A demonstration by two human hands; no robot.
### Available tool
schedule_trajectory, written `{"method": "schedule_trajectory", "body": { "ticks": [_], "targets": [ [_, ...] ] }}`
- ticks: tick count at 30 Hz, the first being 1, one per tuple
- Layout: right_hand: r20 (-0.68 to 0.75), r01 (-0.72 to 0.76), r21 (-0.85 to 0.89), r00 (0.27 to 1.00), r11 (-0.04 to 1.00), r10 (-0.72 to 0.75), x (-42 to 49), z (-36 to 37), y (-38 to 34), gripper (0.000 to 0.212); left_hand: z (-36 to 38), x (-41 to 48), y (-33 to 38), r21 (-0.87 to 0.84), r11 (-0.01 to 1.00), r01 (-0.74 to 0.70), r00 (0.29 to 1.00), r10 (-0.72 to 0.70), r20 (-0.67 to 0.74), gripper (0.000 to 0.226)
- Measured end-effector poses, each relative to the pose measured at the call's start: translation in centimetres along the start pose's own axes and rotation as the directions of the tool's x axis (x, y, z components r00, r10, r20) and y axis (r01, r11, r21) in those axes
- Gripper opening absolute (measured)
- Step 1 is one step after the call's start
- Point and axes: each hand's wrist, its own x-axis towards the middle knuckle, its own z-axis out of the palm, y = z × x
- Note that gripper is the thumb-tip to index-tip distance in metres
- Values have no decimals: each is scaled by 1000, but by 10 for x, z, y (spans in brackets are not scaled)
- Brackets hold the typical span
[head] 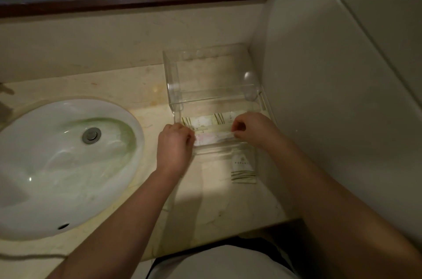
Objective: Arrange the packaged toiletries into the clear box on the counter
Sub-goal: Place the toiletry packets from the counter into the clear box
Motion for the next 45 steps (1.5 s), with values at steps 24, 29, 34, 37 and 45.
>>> {"method": "schedule_trajectory", "body": {
  "ticks": [24, 29, 34, 37, 45],
  "targets": [
    [93, -375, 767, 868, 520, 489, -103, 64, -32, 57, -73, -50, -33, -544, 448, 710, 704, -481, 523, 17],
    [62, -239, 870, 920, 431, 386, -88, 38, -50, 51, -84, -23, -14, -666, 281, 691, 704, -473, 530, 9],
    [40, -161, 902, 955, 401, 295, -75, 10, -51, 20, -80, 1, -4, -715, 200, 670, 699, -494, 517, 11],
    [11, -142, 900, 952, 411, 305, -63, 1, -43, 15, -72, 17, 0, -745, 126, 656, 688, -506, 521, 12],
    [-108, -196, 711, 919, 676, 380, -15, -21, -13, 31, -39, 59, 12, -592, 456, 665, 717, -611, 335, 13]
  ]
}}
